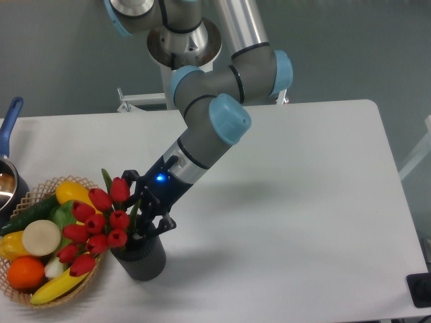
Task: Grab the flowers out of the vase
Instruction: 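Lift the gripped tulip bunch up and out of the black vase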
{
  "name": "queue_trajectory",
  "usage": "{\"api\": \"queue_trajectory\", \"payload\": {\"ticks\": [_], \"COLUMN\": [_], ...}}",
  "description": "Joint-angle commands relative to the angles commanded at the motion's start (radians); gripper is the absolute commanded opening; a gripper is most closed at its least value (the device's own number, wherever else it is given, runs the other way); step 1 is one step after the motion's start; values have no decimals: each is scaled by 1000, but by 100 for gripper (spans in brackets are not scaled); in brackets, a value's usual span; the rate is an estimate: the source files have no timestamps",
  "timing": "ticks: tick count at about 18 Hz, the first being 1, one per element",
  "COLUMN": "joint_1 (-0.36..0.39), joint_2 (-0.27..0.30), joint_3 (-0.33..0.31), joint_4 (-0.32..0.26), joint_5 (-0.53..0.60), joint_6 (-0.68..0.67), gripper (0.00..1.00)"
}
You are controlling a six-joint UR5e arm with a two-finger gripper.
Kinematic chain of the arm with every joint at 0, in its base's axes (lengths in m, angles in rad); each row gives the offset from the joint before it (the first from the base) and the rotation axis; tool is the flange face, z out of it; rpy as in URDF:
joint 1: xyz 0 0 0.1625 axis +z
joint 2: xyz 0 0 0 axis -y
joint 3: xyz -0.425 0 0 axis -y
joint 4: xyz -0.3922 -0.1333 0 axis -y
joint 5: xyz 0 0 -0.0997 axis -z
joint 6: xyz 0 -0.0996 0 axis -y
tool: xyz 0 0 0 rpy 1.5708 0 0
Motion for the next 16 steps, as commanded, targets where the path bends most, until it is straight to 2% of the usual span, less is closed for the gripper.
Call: {"api": "queue_trajectory", "payload": {"ticks": [8, 16], "joint_1": [46, 80], "joint_2": [54, 68], "joint_3": [3, 37], "joint_4": [2, 2], "joint_5": [-135, -216], "joint_6": [-87, -106], "gripper": [51, 51]}}
